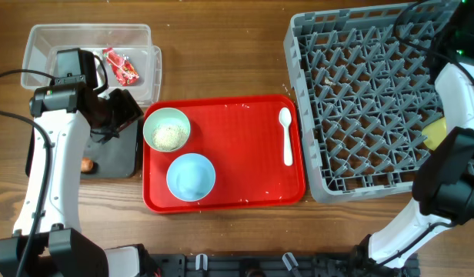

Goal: Sort waste into correct bins and load items into the dishwasher rack
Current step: 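Lift the blue plate and stand it upright in the dish rack, then grasp the white spoon on the red tray with the right gripper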

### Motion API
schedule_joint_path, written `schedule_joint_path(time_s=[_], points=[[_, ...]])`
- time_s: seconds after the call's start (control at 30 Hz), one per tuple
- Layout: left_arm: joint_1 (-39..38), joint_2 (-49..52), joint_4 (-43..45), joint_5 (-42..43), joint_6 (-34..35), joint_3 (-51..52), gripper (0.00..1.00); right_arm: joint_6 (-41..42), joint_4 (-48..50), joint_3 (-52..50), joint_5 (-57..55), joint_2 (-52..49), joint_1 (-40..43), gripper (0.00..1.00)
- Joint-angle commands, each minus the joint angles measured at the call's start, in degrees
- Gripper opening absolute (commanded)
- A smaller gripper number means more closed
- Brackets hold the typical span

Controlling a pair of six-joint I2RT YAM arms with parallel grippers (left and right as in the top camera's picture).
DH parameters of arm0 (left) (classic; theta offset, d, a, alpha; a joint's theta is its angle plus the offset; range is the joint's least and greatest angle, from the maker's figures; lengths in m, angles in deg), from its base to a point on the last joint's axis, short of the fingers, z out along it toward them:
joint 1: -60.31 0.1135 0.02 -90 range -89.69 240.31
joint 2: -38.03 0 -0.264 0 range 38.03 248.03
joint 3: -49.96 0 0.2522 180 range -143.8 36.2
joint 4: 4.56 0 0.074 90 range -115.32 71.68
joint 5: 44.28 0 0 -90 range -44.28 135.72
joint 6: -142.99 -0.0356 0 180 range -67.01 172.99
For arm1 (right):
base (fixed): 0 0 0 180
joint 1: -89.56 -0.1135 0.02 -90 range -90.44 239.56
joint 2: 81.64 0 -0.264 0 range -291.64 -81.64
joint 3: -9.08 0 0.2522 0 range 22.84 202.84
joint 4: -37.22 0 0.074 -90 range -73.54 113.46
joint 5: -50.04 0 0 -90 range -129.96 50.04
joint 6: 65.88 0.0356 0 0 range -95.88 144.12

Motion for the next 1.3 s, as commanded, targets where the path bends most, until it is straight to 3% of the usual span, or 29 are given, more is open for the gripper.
schedule_joint_path(time_s=[0.0, 0.07, 0.13, 0.2, 0.23, 0.27, 0.3, 0.4, 0.47, 0.67, 0.83, 0.97, 1.07, 1.17, 1.27], points=[[0.3, -0.7, 0.0, -0.5, 0.0, -0.5, 0.68, 0.7, -4.4, 0.2, 6.6, -1.7, -1.7, 0.05], [0.3, -0.7, 0.0, -0.5, 0.0, -0.5, 0.68, 5.8, -7.0, 0.2, 7.3, -1.7, -3.1, 0.07], [0.3, -0.7, 0.0, -0.5, 0.0, -0.5, 0.68, 8.6, -7.4, 0.2, 5.5, -1.7, -4.1, 0.19], [0.3, -0.7, 0.0, -0.5, 0.0, -0.5, 0.68, 9.1, -7.8, 0.2, 3.0, -1.7, -5.1, 0.43], [0.3, -0.7, 0.0, -0.5, 0.0, -0.5, 0.68, 9.1, -8.2, 0.2, 1.3, -1.7, -6.0, 0.68], [0.3, -0.7, 0.0, -0.5, 0.0, -0.5, 0.68, 9.1, -9.1, 0.2, 1.0, -1.5, -6.7, 0.79], [0.3, -0.7, 0.1, -0.5, 0.0, -0.5, 0.68, 9.9, -10.4, 0.2, 1.6, -0.9, -7.4, 0.81], [0.3, -0.7, 0.4, -0.5, 0.0, -0.5, 0.68, 14.9, -13.4, 0.2, 6.9, 1.5, -8.3, 0.84], [0.3, -0.7, 0.4, -0.5, 0.0, -0.5, 0.69, 20.7, -18.6, 0.2, 17.2, 4.9, -8.4, 0.84], [0.3, -0.7, 0.4, -0.5, 0.0, -0.5, 0.69, 21.6, -34.4, 0.2, 41.2, 13.7, -11.5, 0.83], [0.3, -0.7, 0.4, -0.5, 0.0, -0.5, 0.71, 30.1, -47.0, 0.2, 61.1, 19.8, -21.5, 0.77], [0.3, -0.7, 0.4, -0.5, 0.0, -0.5, 0.74, 35.4, -54.5, -0.5, 61.8, 18.8, -32.4, 0.74], [0.3, -0.7, 0.4, -0.5, -0.1, -0.5, 0.75, 43.1, -56.3, -3.2, 55.9, 17.7, -40.1, 0.74], [0.3, -0.7, 0.4, -0.5, -0.1, -0.5, 0.76, 53.0, -56.8, -7.8, 49.7, 15.6, -45.2, 0.73], [0.3, -0.7, 0.4, -0.5, -0.1, -0.5, 0.76, 57.1, -56.6, -11.1, 49.7, 12.9, -46.1, 0.73]])
